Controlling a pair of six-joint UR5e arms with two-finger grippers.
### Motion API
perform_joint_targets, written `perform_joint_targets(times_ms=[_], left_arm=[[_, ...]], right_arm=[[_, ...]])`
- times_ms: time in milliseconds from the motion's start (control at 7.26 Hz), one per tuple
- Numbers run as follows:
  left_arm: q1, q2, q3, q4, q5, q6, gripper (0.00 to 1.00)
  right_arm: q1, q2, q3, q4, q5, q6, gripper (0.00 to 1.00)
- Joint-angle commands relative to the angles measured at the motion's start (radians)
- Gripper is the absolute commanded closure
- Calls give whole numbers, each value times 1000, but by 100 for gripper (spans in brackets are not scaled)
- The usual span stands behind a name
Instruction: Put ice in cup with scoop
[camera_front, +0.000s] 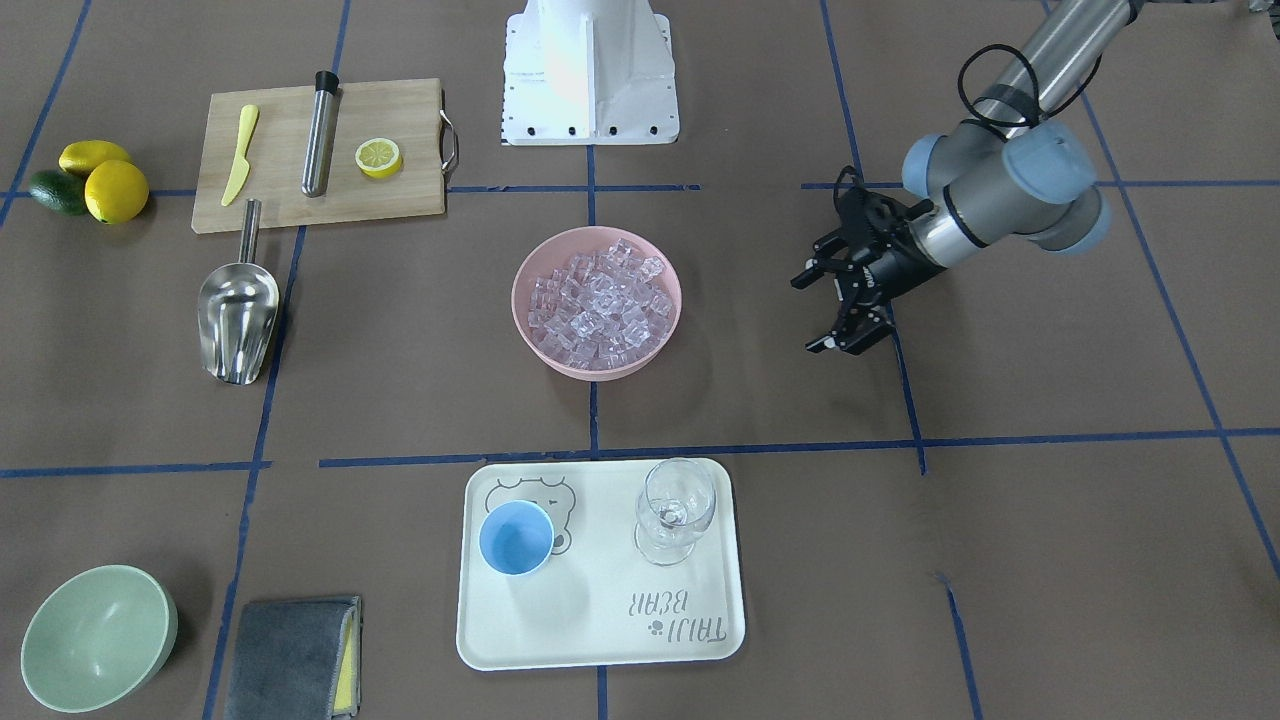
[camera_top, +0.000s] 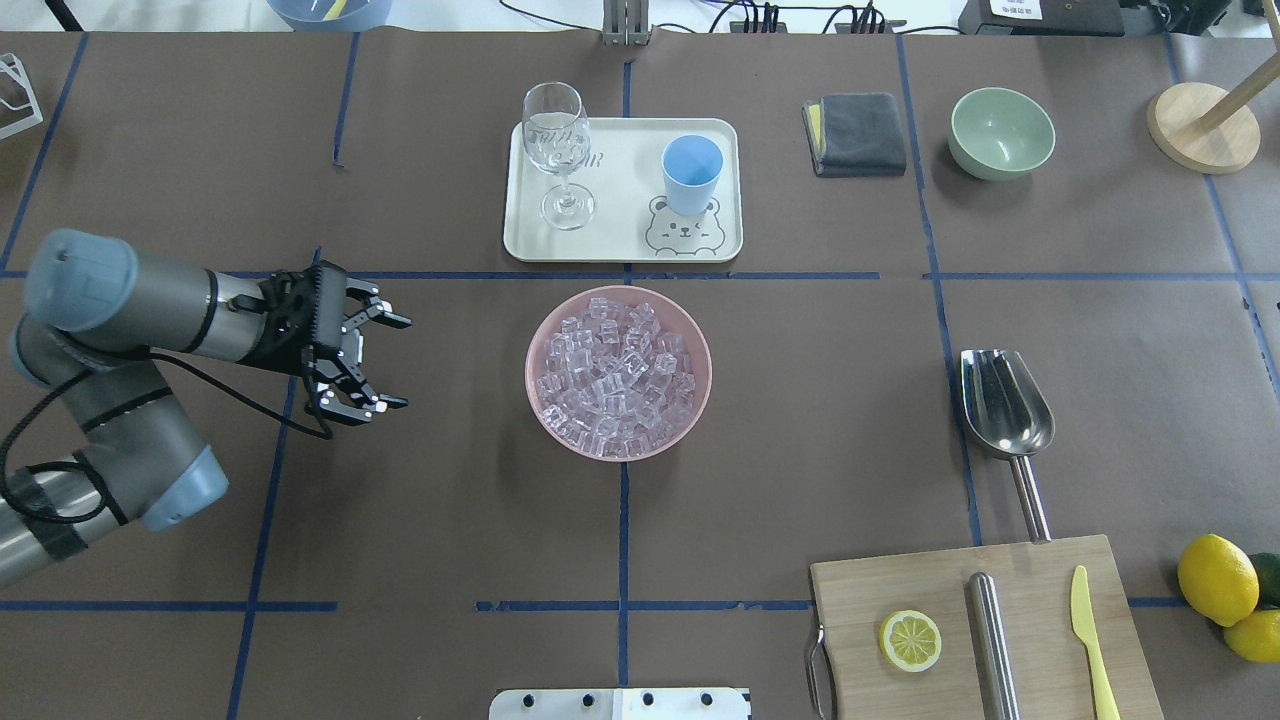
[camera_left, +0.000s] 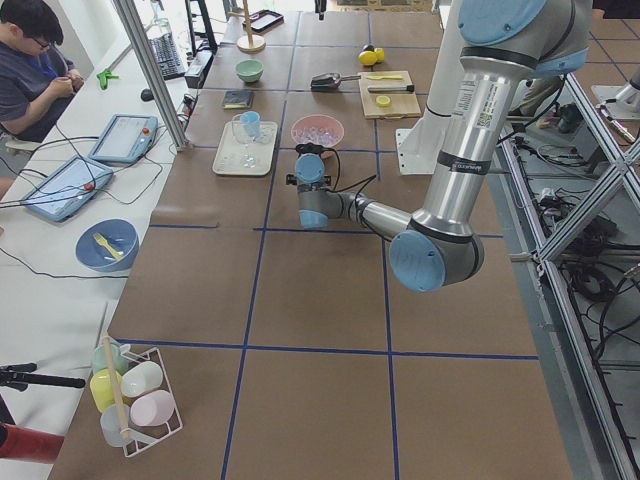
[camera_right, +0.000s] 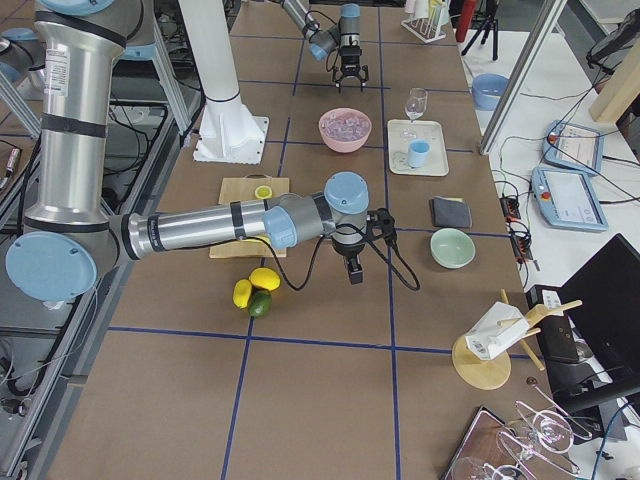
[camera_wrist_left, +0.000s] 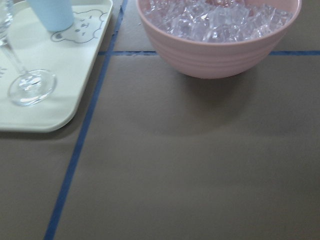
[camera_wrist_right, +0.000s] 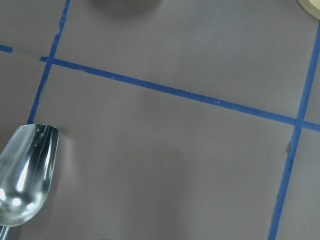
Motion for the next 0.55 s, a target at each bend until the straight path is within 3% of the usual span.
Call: perform_joint_targets(times_ms=[0, 413], left_arm=[[58, -75, 44, -1, 24, -3, 0], [135, -140, 84, 1, 125, -75, 0]], right_arm=[[-31, 15, 4, 18, -16, 70, 0], [-128, 21, 68, 18, -83, 205, 0]])
